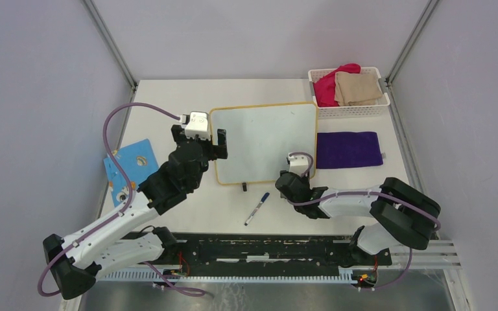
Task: Write a sentence on the whiteboard
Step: Move the whiteboard to the center of the board, then open the whiteboard marker at the center of the board.
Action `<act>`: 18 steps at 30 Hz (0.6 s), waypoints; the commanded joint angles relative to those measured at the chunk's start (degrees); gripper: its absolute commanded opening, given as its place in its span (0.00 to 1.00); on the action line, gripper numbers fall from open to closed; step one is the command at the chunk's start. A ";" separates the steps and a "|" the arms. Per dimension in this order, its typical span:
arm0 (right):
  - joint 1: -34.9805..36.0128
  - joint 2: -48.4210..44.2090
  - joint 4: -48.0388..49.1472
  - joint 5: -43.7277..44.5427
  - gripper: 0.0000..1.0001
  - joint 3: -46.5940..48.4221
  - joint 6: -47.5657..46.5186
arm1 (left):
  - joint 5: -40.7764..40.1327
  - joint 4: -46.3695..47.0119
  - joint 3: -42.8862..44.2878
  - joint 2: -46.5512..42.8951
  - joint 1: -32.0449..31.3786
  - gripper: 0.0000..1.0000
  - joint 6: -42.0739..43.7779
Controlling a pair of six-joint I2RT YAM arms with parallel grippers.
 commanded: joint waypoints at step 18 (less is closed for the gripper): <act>-1.01 -1.20 -1.56 -1.64 0.36 -1.45 -5.69 | 0.72 1.20 1.01 -0.69 -0.62 1.00 1.45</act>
